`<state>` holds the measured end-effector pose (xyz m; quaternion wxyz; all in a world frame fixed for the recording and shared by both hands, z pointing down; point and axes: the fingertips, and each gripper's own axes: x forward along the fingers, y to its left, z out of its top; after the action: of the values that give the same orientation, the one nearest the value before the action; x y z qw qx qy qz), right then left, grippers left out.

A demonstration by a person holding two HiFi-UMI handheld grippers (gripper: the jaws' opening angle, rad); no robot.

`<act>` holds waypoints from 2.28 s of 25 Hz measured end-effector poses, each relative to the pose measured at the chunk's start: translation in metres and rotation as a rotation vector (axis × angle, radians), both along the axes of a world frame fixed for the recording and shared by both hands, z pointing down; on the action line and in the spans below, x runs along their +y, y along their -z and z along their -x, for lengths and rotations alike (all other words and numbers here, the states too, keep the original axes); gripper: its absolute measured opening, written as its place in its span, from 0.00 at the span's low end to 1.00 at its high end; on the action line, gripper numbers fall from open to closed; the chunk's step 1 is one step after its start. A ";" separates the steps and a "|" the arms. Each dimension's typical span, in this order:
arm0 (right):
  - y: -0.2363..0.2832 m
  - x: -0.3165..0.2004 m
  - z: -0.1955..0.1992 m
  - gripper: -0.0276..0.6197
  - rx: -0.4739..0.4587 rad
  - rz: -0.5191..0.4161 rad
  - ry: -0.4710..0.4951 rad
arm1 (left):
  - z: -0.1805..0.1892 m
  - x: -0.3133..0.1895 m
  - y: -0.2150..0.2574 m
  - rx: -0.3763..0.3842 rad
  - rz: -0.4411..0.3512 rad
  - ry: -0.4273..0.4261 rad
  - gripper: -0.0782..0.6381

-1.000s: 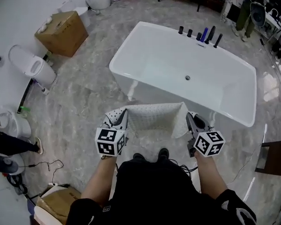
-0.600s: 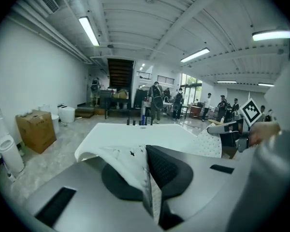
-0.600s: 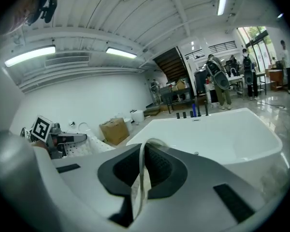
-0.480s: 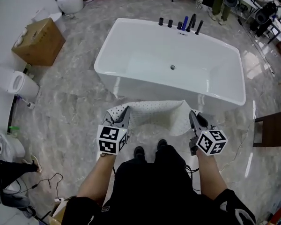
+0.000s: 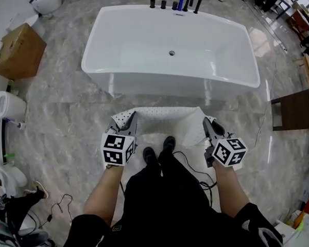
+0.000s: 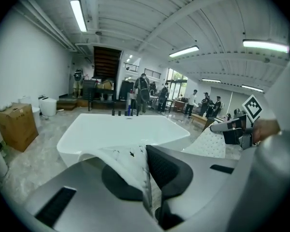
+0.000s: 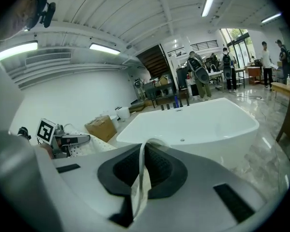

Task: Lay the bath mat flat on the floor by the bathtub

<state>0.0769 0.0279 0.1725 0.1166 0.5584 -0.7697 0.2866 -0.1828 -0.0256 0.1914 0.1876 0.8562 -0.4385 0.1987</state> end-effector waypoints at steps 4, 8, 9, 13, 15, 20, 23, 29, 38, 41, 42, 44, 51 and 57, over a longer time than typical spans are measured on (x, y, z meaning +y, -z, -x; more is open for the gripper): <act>-0.021 0.002 -0.022 0.07 0.001 0.033 -0.026 | -0.019 -0.006 -0.021 -0.004 0.026 -0.025 0.14; -0.049 -0.008 -0.048 0.07 -0.007 0.064 -0.025 | -0.041 -0.019 -0.051 -0.037 0.048 -0.032 0.14; -0.057 -0.011 -0.053 0.07 -0.012 0.068 -0.018 | -0.048 -0.023 -0.060 -0.048 0.051 -0.025 0.14; -0.087 -0.019 -0.073 0.07 -0.022 0.065 0.016 | -0.072 -0.027 -0.089 -0.063 0.071 0.008 0.14; -0.103 -0.026 -0.088 0.07 -0.031 0.071 0.019 | -0.086 -0.028 -0.101 -0.070 0.091 0.016 0.14; -0.153 -0.044 -0.113 0.07 -0.051 0.104 0.013 | -0.110 -0.035 -0.131 -0.108 0.123 -0.014 0.14; -0.177 -0.054 -0.124 0.07 -0.040 0.123 0.002 | -0.114 -0.044 -0.153 -0.108 0.144 -0.003 0.14; -0.223 -0.054 -0.116 0.07 -0.020 0.166 0.002 | -0.104 -0.048 -0.197 -0.100 0.152 -0.003 0.14; -0.359 -0.090 -0.092 0.07 -0.038 0.167 -0.043 | -0.046 -0.062 -0.348 -0.113 0.173 0.035 0.14; -0.417 -0.101 -0.081 0.07 -0.016 0.167 -0.015 | -0.038 -0.067 -0.409 -0.107 0.188 0.064 0.14; -0.437 -0.103 -0.077 0.07 -0.016 0.168 -0.012 | -0.035 -0.069 -0.428 -0.108 0.189 0.067 0.14; -0.476 -0.104 -0.072 0.07 -0.024 0.181 -0.016 | -0.031 -0.073 -0.465 -0.119 0.193 0.067 0.14; -0.607 -0.111 -0.100 0.07 0.019 0.225 -0.021 | -0.032 -0.100 -0.586 -0.139 0.202 0.048 0.14; -0.682 -0.136 -0.125 0.07 0.099 0.201 0.007 | -0.039 -0.116 -0.666 -0.179 0.164 -0.039 0.14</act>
<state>0.2015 -0.1080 0.8541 0.2109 0.5545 -0.7324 0.3341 -0.1435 -0.1415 0.8572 0.2134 0.8251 -0.4192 0.3130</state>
